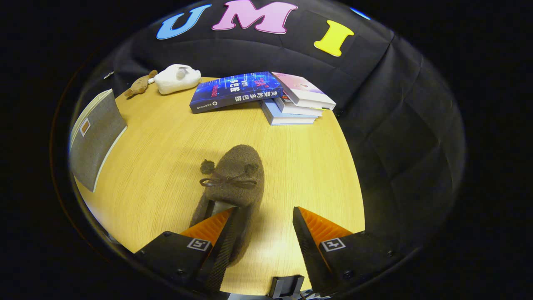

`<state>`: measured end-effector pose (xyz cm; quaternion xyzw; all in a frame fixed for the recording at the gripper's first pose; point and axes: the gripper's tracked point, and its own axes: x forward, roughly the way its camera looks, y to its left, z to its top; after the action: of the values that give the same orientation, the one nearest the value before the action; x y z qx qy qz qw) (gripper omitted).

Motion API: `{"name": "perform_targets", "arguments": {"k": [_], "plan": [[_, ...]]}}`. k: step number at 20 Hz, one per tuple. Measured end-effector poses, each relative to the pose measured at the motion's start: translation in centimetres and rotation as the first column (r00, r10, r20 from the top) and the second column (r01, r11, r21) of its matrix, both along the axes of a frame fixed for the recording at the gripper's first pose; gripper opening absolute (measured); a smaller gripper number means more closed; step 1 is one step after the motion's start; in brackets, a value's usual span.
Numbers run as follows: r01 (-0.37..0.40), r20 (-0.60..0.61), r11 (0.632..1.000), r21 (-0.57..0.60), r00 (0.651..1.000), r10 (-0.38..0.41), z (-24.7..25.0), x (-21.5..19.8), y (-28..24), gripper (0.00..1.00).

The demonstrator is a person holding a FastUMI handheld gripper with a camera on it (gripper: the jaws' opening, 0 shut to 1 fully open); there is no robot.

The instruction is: Open the storage box then place both shoes into the box .Put the left shoe in first, then the right shoe, with the right side of both shoes facing outward in a uniform manner.

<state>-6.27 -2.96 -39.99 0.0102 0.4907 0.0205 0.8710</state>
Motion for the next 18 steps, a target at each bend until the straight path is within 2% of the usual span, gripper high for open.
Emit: {"name": "perform_targets", "arguments": {"k": [3, 6, 9, 10, 11, 14, 18], "plan": [[-0.003, -0.019, 1.0, -0.015, 1.0, 0.003, -1.9, 1.4, 0.6, 0.81], [0.026, -0.048, 0.999, 0.031, 0.999, -0.025, -2.7, 2.0, 2.1, 0.55], [0.064, -0.046, 0.998, 0.017, 0.997, -0.063, -2.9, 2.3, 1.9, 0.27], [0.08, -0.043, 0.997, 0.01, 0.996, -0.08, -2.8, 2.3, 1.8, 0.13], [0.092, -0.047, 0.996, 0.012, 0.995, -0.091, -2.8, 2.2, 1.9, 0.1], [0.12, -0.054, 0.992, 0.029, 0.992, -0.119, -1.6, 1.5, 2.2, 0.09], [0.135, -0.01, 0.989, 0.052, 0.991, -0.135, 2.4, 1.5, 3.1, 0.1]]}}
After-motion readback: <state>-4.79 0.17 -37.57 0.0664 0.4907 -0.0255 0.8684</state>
